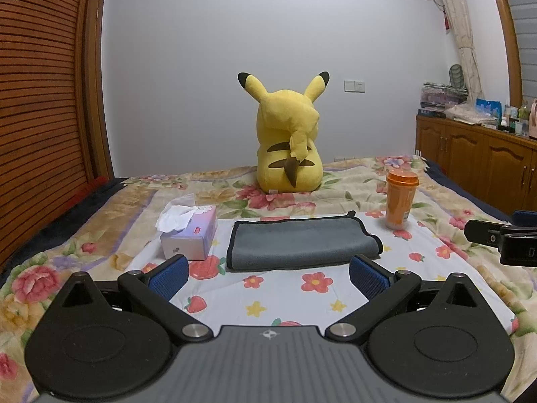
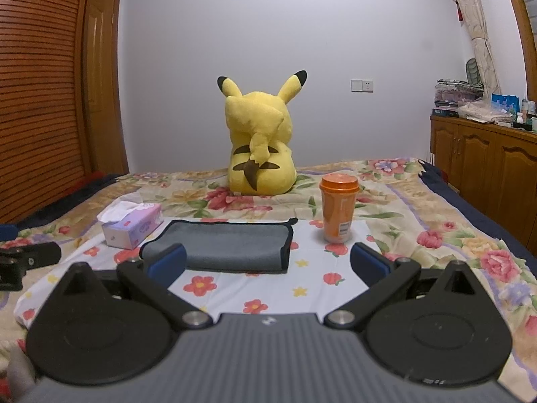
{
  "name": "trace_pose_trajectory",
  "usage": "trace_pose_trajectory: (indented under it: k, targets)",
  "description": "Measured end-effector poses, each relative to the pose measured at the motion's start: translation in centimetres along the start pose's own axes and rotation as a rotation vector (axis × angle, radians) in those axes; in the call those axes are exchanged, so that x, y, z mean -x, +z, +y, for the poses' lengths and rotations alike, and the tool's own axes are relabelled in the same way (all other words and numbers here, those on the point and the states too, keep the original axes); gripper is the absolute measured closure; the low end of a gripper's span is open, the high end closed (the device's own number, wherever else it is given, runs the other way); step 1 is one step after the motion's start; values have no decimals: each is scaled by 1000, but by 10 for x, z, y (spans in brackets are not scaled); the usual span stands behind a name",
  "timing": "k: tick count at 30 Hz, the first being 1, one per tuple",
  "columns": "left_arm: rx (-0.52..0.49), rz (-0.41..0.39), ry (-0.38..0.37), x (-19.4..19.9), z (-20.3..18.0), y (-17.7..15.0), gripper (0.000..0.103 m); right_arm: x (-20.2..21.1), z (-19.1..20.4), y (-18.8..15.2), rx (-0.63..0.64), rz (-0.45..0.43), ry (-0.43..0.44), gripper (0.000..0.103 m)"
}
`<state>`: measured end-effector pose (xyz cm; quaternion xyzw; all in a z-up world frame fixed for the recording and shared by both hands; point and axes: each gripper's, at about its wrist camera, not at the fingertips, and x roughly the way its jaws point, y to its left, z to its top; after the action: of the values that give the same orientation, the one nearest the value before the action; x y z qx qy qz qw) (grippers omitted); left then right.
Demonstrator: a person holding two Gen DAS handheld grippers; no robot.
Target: Fold towel
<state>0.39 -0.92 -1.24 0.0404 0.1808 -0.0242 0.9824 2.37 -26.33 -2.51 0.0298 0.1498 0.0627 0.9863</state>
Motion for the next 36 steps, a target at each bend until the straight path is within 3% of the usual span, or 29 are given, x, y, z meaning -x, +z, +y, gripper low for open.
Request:
trace_pose_trajectory:
  k: [36]
  targets:
    - [1, 5, -1, 1, -2, -4, 0, -1, 0, 0, 1, 0, 0, 0]
